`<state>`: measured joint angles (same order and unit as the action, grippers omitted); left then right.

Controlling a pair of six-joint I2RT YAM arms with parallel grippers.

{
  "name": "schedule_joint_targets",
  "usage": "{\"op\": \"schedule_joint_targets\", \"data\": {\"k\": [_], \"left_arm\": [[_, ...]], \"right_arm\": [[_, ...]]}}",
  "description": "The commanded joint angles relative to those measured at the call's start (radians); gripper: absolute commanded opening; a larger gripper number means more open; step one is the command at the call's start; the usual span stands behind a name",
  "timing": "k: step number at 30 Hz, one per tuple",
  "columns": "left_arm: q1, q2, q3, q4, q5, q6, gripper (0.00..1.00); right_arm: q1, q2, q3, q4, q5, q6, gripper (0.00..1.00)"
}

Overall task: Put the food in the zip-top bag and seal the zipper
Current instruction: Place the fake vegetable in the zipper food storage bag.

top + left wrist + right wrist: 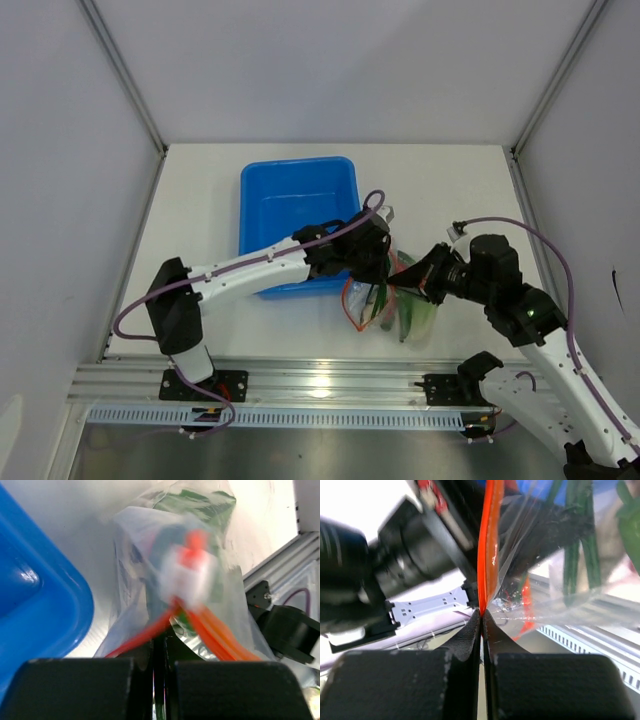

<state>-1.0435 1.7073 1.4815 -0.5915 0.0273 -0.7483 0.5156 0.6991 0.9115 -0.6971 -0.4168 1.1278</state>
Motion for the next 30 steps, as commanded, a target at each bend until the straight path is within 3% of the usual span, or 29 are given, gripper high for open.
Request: {"op": "schedule_joint_targets", "data": {"k": [1,11,16,21,27,30], "left_arm": [[-0.061,0.017,0.031,0.038,-0.135,0.017,0.01],[-0.107,0.139,0.083,0.128,-0.064,-0.028,0.01],[-0.112,0.143,0.008,0.191,0.016,-0.065,0.06],[-0.11,0.074,-0.076,0.216,0.016,-0.052,0.25],[-0.104,0.029,-0.136,0.225,0.022,-0.022,0.61],[-0.101,0.011,-0.127,0.211,0.01,0.01,0.7]], "right_arm": [[0.003,-0.042,-0.042,0.143,-0.04,0.09,0.0],[-0.018,-0.079,-0.036,0.102,0.024,0.035,0.0],[-0.031,-0.075,-0.033,0.125,0.026,0.015,0.0],[-0.037,-0.107,-0.016,0.093,0.085,-0.016,0.0],[-0.04,-0.136,-0.01,0.065,0.102,-0.034,0.0],[-0.04,-0.147,-0.005,0.038,0.104,-0.048,0.0]]}}
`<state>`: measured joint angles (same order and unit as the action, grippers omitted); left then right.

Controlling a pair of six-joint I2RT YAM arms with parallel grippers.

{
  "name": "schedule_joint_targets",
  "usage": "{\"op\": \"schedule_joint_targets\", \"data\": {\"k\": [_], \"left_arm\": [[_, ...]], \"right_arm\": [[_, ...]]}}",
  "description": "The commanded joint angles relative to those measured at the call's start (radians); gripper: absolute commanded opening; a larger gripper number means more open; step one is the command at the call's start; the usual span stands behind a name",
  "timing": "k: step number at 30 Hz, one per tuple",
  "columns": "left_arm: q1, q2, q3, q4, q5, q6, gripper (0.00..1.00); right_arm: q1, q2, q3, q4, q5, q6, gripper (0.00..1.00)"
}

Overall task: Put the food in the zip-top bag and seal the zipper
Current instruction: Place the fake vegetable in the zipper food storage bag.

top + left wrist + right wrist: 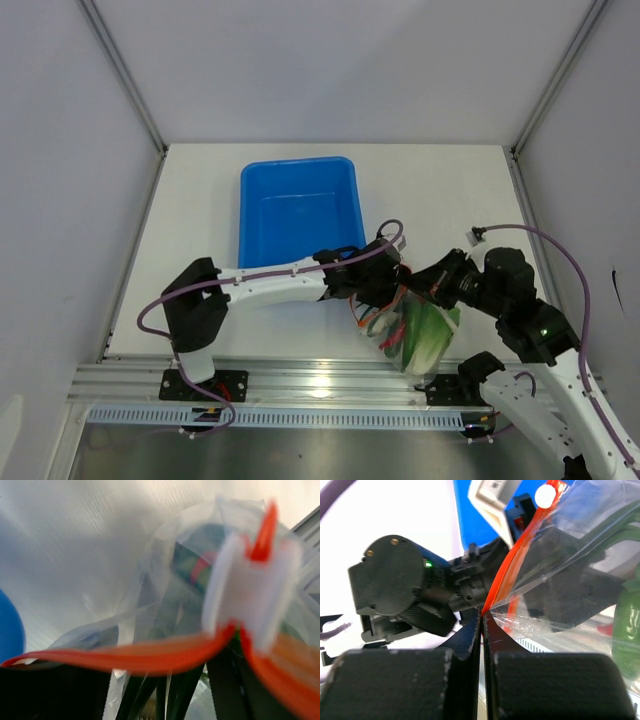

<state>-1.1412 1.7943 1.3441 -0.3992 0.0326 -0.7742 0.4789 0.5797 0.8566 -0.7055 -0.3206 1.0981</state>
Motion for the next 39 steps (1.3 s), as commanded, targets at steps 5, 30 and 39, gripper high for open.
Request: {"op": "schedule_joint_targets", "data": {"k": [5,30,39], "left_arm": [[-0.003,-0.136,0.026,-0.013,-0.028,0.076,0.76],[0.012,-0.395,-0.023,-0.055,-0.307,0.222,0.81],[0.162,-0.481,-0.086,-0.026,-0.148,0.256,0.55]], "right_arm": [[-0.005,-0.029,0.059,-0.005,-0.009,-0.066,0.0],[-0.003,-0.069,0.079,-0.054,-0.034,-0.135,0.0],[-0.003,-0.055,0.079,-0.066,-0.074,-0.184,0.0]]}}
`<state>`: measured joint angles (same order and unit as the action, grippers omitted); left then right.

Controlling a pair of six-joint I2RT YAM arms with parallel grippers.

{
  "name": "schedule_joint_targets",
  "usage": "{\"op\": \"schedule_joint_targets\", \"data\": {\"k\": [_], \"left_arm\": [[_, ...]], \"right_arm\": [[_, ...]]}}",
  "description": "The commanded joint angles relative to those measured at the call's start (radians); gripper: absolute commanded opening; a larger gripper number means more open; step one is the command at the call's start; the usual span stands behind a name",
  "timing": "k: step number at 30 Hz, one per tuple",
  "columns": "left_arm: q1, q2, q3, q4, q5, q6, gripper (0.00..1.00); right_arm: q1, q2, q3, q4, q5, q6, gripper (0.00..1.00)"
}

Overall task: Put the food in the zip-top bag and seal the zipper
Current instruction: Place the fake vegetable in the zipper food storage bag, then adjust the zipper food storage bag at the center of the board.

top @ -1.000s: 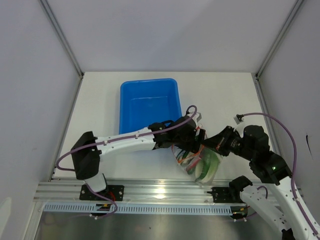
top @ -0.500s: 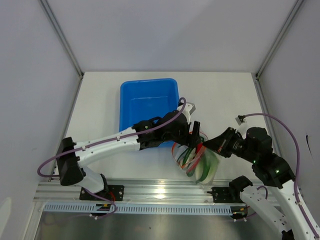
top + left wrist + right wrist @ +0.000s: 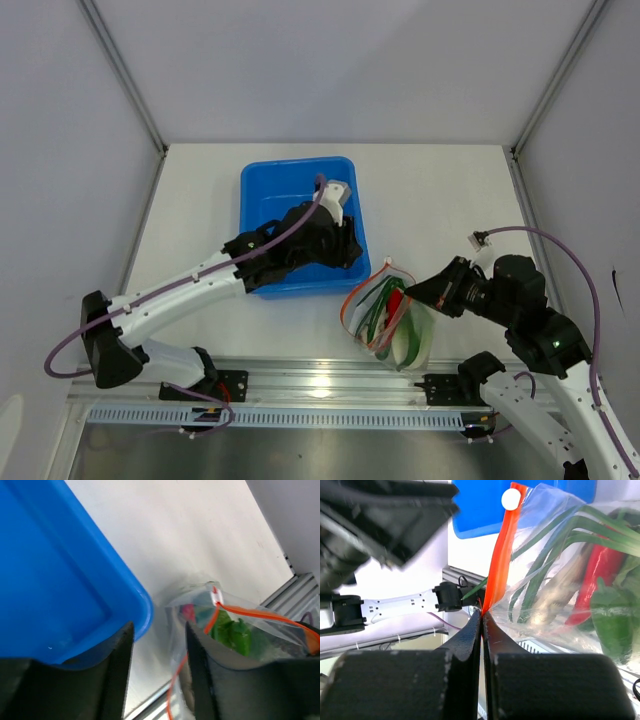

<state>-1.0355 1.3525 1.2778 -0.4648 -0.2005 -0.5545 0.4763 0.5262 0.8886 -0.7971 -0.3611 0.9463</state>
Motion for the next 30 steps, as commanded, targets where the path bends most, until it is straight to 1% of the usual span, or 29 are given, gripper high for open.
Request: {"op": "schedule_joint_targets", "data": {"k": [1,2,3,4,5,6,7,8,9,10,12,15,21,24,28,29,30], "left_arm": [[0.075,-0.03,-0.02,0.04,0.12,0.042,0.45],[0.087,-0.023,-0.024,0.04,0.174,0.045,0.42],[0.104,-0.016,-0.024,0.04,0.193,0.053,0.41],[0.109,-0.006,-0.024,0.043,0.235,0.062,0.37],[0.109,0.009,-0.032,0.063,0.265,0.092,0.36],[0.109,0.016,-0.044,0.078,0.348,0.108,0.34],[0.109,0.02,-0.07,0.128,0.393,0.12,0.33],[0.109,0.022,-0.084,0.158,0.439,0.123,0.34],[0.106,0.022,-0.115,0.188,0.513,0.123,0.38],[0.103,0.019,-0.144,0.215,0.53,0.126,0.41],[0.088,0.028,-0.152,0.236,0.556,0.139,0.46],[0.072,0.046,-0.167,0.252,0.579,0.15,0.48],[0.071,0.089,-0.15,0.235,0.566,0.125,0.48],[0.071,0.082,-0.164,0.262,0.575,0.108,0.48],[0.071,0.031,-0.175,0.232,0.469,0.067,0.5],[0.071,0.019,-0.188,0.238,0.425,0.048,0.52],[0.071,0.005,-0.201,0.247,0.414,0.047,0.52]], "right_arm": [[-0.002,0.001,0.047,0.024,-0.036,-0.037,0.0],[-0.002,0.001,0.046,0.025,-0.042,-0.041,0.0],[-0.004,0.003,0.046,0.027,-0.047,-0.041,0.0],[-0.002,0.003,0.046,0.029,-0.048,-0.044,0.0],[-0.002,0.004,0.046,0.032,-0.055,-0.044,0.0],[-0.004,0.005,0.046,0.033,-0.058,-0.046,0.0],[-0.002,0.008,0.047,0.036,-0.061,-0.049,0.0],[-0.002,0.008,0.047,0.039,-0.065,-0.049,0.0],[-0.004,0.011,0.047,0.039,-0.067,-0.05,0.0],[-0.004,0.011,0.047,0.041,-0.068,-0.052,0.0],[-0.004,0.012,0.046,0.045,-0.073,-0.052,0.0],[-0.004,0.014,0.044,0.047,-0.072,-0.053,0.0],[-0.004,0.026,0.046,0.058,-0.079,-0.057,0.0],[-0.004,0.028,0.046,0.059,-0.078,-0.06,0.0],[-0.004,0.023,0.046,0.05,-0.073,-0.064,0.0],[-0.004,0.023,0.046,0.05,-0.073,-0.064,0.0],[-0.005,0.023,0.046,0.05,-0.073,-0.066,0.0]]}}
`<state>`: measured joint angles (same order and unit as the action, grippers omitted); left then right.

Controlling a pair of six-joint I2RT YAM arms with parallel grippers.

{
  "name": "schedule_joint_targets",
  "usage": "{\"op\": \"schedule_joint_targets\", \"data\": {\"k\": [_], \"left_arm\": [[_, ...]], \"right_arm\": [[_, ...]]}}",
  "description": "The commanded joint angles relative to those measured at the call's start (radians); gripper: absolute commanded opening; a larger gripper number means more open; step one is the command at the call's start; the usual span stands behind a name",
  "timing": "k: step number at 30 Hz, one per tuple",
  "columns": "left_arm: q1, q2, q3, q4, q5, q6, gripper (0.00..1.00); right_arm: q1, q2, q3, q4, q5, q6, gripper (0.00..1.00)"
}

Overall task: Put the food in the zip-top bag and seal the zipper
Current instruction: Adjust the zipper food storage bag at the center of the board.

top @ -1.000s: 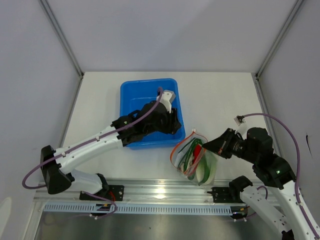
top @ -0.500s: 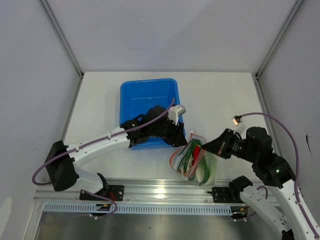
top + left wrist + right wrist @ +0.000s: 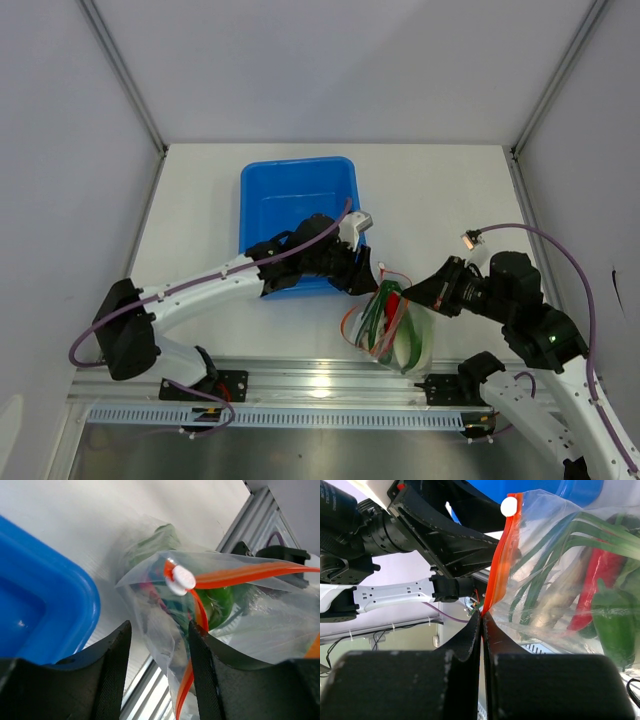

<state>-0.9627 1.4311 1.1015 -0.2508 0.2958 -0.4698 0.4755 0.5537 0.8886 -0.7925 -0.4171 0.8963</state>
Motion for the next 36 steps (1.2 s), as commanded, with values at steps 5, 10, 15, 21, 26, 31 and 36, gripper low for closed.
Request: {"op": "schedule_joint_targets", "data": {"k": [5,10,15,21,26,31,36], "left_arm": [[-0.002,-0.116,-0.022,0.025,-0.167,-0.044,0.58],[-0.002,-0.109,0.009,0.015,-0.153,-0.026,0.62],[-0.002,-0.1,0.009,0.031,-0.126,-0.029,0.63],[-0.008,-0.136,-0.041,0.09,-0.115,-0.046,0.63],[-0.011,-0.17,-0.065,0.125,-0.133,-0.047,0.64],[-0.011,-0.13,-0.042,0.096,-0.107,-0.036,0.64],[-0.033,-0.051,-0.012,0.087,-0.052,-0.032,0.63]], "right_arm": [[-0.006,-0.003,0.044,0.044,-0.02,-0.02,0.0],[-0.006,-0.001,0.042,0.047,-0.023,-0.023,0.0],[-0.005,-0.001,0.039,0.049,-0.023,-0.026,0.0],[-0.006,-0.003,0.026,0.058,-0.029,-0.025,0.0],[-0.006,0.0,0.024,0.064,-0.034,-0.025,0.0],[-0.006,0.003,0.023,0.068,-0.04,-0.023,0.0],[-0.005,0.006,0.023,0.076,-0.032,-0.026,0.0]]}}
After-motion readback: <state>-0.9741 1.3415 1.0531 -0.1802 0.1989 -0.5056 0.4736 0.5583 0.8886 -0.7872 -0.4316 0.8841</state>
